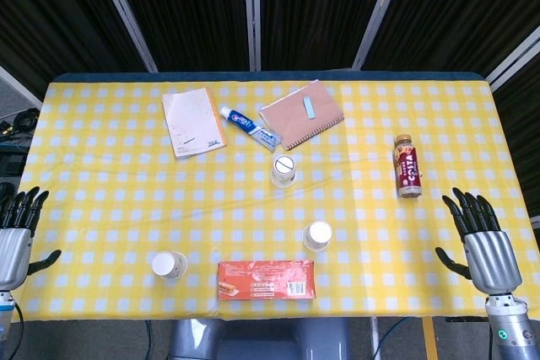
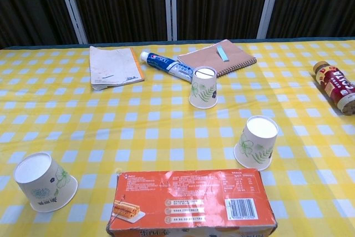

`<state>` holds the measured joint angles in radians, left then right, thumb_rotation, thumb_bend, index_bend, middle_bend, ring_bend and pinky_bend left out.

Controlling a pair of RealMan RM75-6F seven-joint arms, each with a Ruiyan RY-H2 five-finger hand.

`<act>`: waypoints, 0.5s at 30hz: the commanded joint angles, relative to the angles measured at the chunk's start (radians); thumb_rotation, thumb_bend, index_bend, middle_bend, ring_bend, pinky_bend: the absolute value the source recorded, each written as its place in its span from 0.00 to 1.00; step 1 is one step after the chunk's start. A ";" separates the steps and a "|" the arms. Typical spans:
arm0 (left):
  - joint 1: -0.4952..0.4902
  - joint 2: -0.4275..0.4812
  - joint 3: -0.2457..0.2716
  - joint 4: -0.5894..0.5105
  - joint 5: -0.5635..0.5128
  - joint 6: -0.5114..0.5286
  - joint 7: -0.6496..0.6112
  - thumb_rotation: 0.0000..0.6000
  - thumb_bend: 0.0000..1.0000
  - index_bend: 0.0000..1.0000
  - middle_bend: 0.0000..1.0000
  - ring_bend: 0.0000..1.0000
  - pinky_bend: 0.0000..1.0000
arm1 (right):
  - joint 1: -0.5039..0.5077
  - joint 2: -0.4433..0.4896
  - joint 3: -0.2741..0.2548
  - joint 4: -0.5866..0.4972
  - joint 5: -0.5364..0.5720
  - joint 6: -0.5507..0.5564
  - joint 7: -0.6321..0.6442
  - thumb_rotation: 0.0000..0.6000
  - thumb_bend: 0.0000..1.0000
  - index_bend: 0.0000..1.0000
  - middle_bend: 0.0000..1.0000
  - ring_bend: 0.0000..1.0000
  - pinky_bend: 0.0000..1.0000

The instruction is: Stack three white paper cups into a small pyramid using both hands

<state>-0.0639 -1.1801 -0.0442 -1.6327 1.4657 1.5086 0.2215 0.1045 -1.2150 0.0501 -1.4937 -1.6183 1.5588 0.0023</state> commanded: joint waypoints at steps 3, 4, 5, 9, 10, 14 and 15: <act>0.000 0.000 0.000 -0.001 0.001 0.002 0.002 1.00 0.00 0.00 0.00 0.00 0.00 | -0.001 0.000 -0.001 -0.001 -0.002 0.001 0.001 1.00 0.13 0.01 0.00 0.00 0.00; 0.001 0.000 0.000 -0.001 0.002 0.003 0.002 1.00 0.00 0.00 0.00 0.00 0.00 | -0.001 0.001 -0.001 -0.002 -0.003 0.002 0.001 1.00 0.13 0.01 0.00 0.00 0.00; 0.001 0.000 0.001 -0.001 0.003 0.003 0.003 1.00 0.00 0.00 0.00 0.00 0.00 | -0.001 0.001 -0.001 -0.001 -0.003 0.003 0.002 1.00 0.13 0.01 0.00 0.00 0.00; 0.001 0.002 0.006 0.000 0.004 -0.003 0.009 1.00 0.00 0.00 0.00 0.00 0.00 | -0.002 0.002 -0.001 -0.004 -0.004 0.005 0.003 1.00 0.13 0.01 0.00 0.00 0.00; 0.000 0.004 0.008 -0.001 0.004 -0.005 0.012 1.00 0.00 0.00 0.00 0.00 0.00 | -0.002 0.002 -0.001 -0.004 -0.005 0.006 0.002 1.00 0.13 0.01 0.00 0.00 0.00; -0.005 0.008 0.011 -0.005 0.007 -0.016 0.016 1.00 0.00 0.00 0.00 0.00 0.00 | -0.001 0.000 -0.001 -0.005 -0.006 0.004 -0.004 1.00 0.13 0.01 0.00 0.00 0.00; -0.005 0.009 0.011 -0.006 0.007 -0.017 0.017 1.00 0.00 0.00 0.00 0.00 0.00 | 0.000 -0.001 -0.001 -0.004 -0.004 0.002 -0.005 1.00 0.13 0.01 0.00 0.00 0.00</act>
<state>-0.0687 -1.1717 -0.0329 -1.6383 1.4724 1.4915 0.2387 0.1039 -1.2152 0.0490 -1.4982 -1.6230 1.5611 -0.0020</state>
